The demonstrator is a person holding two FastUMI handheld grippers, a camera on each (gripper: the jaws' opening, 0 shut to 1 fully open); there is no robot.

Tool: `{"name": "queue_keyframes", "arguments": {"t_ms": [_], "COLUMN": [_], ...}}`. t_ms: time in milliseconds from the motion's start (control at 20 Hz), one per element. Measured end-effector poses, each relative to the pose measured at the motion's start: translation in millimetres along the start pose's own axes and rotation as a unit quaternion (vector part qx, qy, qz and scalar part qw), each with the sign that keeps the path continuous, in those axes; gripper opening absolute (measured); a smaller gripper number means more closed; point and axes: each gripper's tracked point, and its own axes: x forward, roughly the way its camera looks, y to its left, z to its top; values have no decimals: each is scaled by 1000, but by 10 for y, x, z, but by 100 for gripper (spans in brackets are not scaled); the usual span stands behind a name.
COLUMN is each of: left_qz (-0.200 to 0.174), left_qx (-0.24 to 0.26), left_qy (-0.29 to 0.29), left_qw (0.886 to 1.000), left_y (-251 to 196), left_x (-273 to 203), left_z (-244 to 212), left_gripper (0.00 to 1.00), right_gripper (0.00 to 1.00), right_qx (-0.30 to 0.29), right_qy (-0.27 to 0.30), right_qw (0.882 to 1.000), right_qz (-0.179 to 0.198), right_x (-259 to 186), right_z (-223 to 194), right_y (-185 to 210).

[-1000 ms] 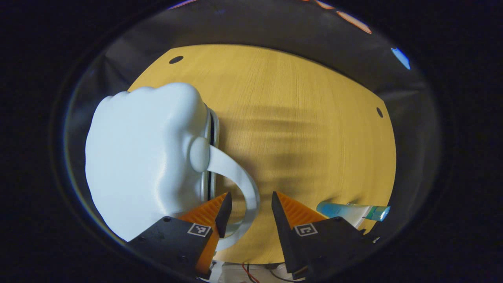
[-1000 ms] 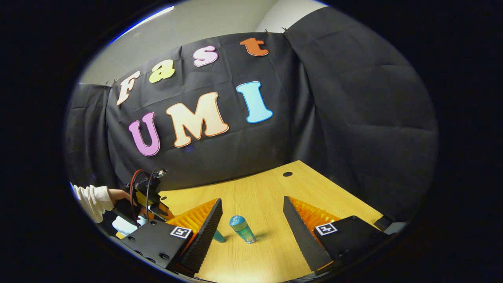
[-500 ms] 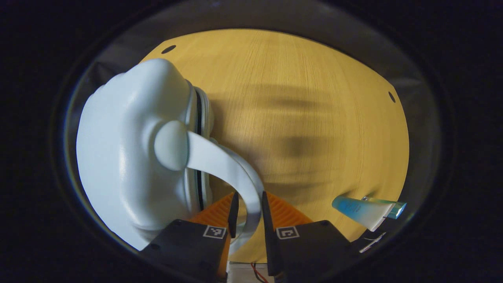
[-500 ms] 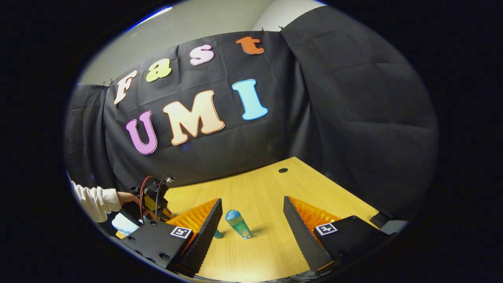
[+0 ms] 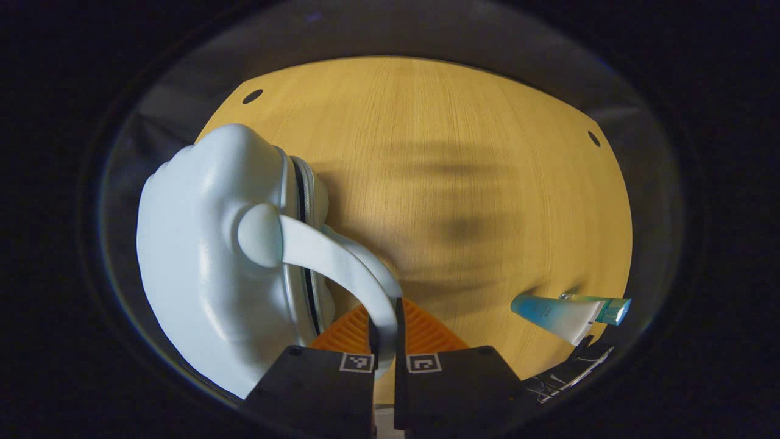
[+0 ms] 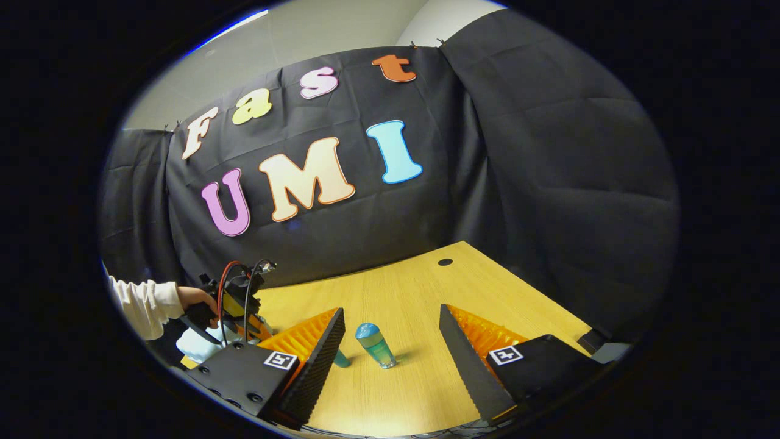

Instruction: First open the suitcase, pack the skin care products into it, and then close the suitcase.

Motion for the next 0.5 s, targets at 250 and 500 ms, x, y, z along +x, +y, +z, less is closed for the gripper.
{"name": "queue_keyframes", "arguments": {"t_ms": [250,500], "left_qz": [-50,-70], "left_qx": [-9,-20], "left_qy": [-24,-86], "left_qw": [998,994], "left_y": [-34,187], "left_x": [-351,-911], "left_z": [80,245], "left_gripper": [5,5], "right_gripper": [98,98], "right_qx": [-14,-15], "right_qy": [2,0], "right_qw": [1000,999], "right_qz": [14,31], "right_x": [48,120], "right_z": [11,21], "right_y": [86,218]}}
